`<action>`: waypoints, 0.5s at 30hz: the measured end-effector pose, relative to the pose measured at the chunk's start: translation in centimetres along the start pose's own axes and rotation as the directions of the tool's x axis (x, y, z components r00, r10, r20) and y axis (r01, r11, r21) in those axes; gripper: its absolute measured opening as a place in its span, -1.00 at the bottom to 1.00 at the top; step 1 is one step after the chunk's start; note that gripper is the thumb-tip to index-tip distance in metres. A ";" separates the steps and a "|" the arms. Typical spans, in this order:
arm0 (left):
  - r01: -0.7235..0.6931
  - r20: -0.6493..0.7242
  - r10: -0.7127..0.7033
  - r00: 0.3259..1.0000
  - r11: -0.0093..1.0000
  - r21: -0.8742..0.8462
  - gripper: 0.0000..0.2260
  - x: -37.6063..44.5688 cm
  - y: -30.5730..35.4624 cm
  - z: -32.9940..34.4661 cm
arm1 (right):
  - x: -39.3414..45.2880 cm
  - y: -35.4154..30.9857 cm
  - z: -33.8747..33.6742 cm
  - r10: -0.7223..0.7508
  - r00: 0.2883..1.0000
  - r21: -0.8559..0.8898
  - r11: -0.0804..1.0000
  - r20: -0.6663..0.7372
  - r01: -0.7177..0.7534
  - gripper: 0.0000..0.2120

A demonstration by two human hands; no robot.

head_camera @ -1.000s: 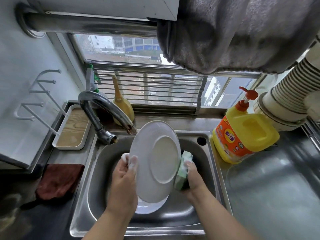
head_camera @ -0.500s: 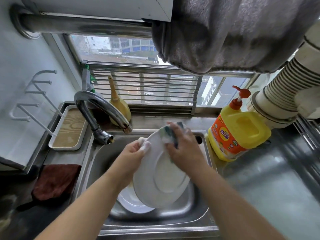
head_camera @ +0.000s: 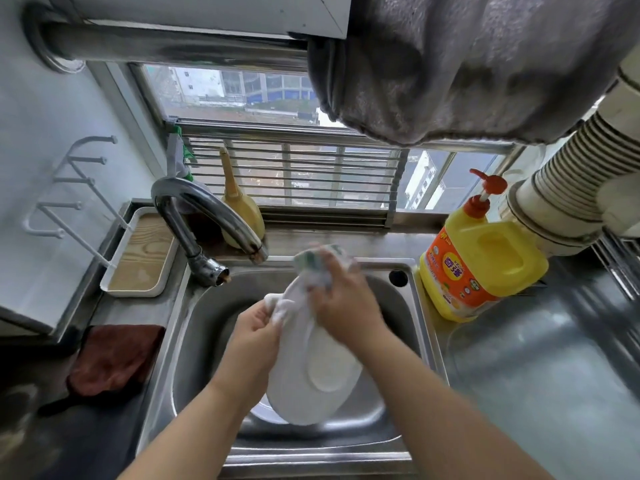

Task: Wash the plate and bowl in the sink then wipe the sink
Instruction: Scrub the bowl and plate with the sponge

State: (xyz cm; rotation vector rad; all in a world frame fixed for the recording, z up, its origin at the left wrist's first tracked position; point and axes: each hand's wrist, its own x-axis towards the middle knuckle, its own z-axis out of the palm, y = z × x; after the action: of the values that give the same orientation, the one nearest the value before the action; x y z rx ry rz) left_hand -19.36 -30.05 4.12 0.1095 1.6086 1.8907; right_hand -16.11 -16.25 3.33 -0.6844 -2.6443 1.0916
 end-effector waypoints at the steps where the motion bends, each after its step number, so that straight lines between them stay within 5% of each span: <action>1: 0.001 -0.017 -0.001 1.000 1.000 0.015 -0.82 -0.1 0.0 -0.2 | 1.3 1.4 -0.6 0.181 0.983 0.120 0.976 0.014 -0.181 -0.54; 3: -0.016 -0.030 0.017 0.999 0.998 0.053 -0.81 -0.1 -0.2 -0.3 | 1.8 2.4 -1.0 0.366 0.930 0.215 0.906 0.038 -0.365 -0.53; 8: -0.036 -0.030 0.037 0.999 0.999 0.004 -0.84 0.2 -0.1 -0.2 | -1.8 -1.7 0.7 -0.095 0.993 -0.020 0.995 0.071 0.097 -0.52; 11: -0.023 -0.083 0.020 0.996 0.999 -0.034 -0.78 -0.1 0.1 -0.2 | 0.7 1.7 -0.4 0.193 0.981 0.208 0.960 -0.003 -0.188 -0.56; 13: -0.033 -0.119 0.026 0.993 0.998 -0.060 -0.75 -0.3 0.2 -0.1 | 1.2 4.8 -0.9 0.477 0.877 0.441 0.776 0.056 -0.451 -0.58; 15: -0.049 -0.137 0.035 0.990 0.994 -0.100 -0.74 -0.4 0.1 0.2 | -0.6 6.7 0.5 0.622 0.770 0.630 0.542 0.144 -0.555 -0.58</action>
State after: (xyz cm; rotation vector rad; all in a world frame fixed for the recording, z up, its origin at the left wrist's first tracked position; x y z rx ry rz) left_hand -19.01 -30.06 4.38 -0.0292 1.6038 2.0482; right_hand -13.45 -12.72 -1.73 -1.4518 -1.7164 1.9399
